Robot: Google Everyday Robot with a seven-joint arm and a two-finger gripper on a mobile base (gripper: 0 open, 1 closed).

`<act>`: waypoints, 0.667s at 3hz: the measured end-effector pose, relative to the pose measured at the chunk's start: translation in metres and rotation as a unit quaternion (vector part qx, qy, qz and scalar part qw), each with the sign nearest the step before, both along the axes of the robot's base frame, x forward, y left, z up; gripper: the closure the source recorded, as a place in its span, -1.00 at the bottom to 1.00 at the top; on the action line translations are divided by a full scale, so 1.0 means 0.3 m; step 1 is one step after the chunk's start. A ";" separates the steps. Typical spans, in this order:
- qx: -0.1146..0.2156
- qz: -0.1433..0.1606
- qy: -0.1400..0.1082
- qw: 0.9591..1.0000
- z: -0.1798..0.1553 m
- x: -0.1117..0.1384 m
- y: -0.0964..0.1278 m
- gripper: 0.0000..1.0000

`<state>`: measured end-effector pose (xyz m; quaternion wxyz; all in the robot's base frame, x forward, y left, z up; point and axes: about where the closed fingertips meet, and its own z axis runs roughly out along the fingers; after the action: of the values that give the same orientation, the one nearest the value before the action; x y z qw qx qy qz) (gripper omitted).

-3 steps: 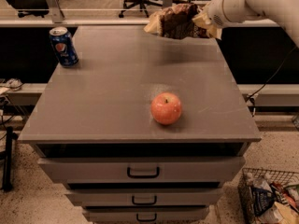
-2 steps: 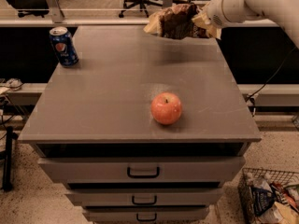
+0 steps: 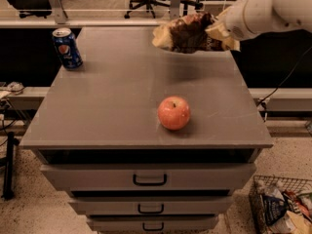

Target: Move brown chip bag near apple

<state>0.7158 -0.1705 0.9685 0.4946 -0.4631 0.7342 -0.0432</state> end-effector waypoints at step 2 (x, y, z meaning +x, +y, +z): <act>-0.027 -0.001 0.015 1.000 -0.043 -0.292 -0.004 1.00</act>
Offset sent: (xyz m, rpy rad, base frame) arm -0.1273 -0.0019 -0.0312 -0.0807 0.0636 -0.0252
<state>0.6282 -0.1717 0.9556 0.4709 -0.4761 0.7405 -0.0566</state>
